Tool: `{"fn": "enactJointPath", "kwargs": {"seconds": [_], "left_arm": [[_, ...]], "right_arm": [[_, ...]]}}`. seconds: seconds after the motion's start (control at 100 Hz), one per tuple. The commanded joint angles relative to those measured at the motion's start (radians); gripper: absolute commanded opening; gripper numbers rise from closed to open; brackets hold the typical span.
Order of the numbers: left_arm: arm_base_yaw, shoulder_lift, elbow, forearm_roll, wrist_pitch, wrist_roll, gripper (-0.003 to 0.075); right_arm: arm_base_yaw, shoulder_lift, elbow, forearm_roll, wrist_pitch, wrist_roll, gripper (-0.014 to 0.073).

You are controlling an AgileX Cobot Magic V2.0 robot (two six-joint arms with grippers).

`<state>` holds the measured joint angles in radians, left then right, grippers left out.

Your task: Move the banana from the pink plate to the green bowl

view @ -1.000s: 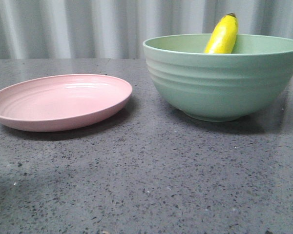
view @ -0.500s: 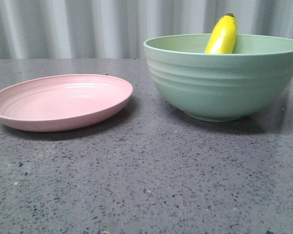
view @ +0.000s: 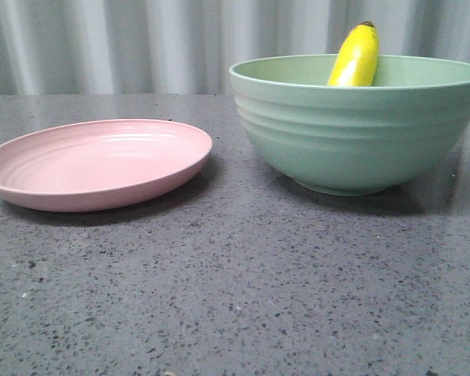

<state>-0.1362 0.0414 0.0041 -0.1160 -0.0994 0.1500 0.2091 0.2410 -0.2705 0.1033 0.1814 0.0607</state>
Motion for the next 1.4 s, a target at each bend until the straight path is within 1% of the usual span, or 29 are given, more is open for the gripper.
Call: {"fn": "enactJointPath", "kwargs": {"seconds": [0.0, 0.08, 0.27, 1.23, 1.28, 1.33, 1.39], "left_arm": [[0.023, -0.042, 0.008, 0.004, 0.078, -0.007, -0.0020], [0.037, -0.079, 0.008, 0.005, 0.200, -0.005, -0.0020], [0.052, -0.073, 0.008, 0.022, 0.362, -0.005, -0.0020], [0.052, -0.073, 0.008, 0.028, 0.359, -0.005, -0.0020], [0.052, -0.073, 0.008, 0.028, 0.359, -0.005, -0.0020], [0.052, -0.073, 0.008, 0.028, 0.359, -0.005, -0.0020], [0.052, -0.073, 0.008, 0.028, 0.359, -0.005, -0.0020]], "right_arm": [[-0.002, 0.007, -0.027, -0.007, -0.084, -0.012, -0.0067], [-0.002, 0.007, -0.027, -0.007, -0.084, -0.012, -0.0067], [-0.002, 0.007, -0.027, -0.007, -0.084, -0.012, -0.0067], [-0.002, 0.007, -0.027, -0.007, -0.084, -0.012, -0.0067], [-0.004, 0.005, -0.025, -0.037, -0.086, -0.022, -0.0067], [-0.014, 0.004, -0.018, -0.103, -0.086, -0.024, -0.0067], [-0.036, -0.002, -0.006, -0.103, -0.086, -0.024, -0.0067]]}}
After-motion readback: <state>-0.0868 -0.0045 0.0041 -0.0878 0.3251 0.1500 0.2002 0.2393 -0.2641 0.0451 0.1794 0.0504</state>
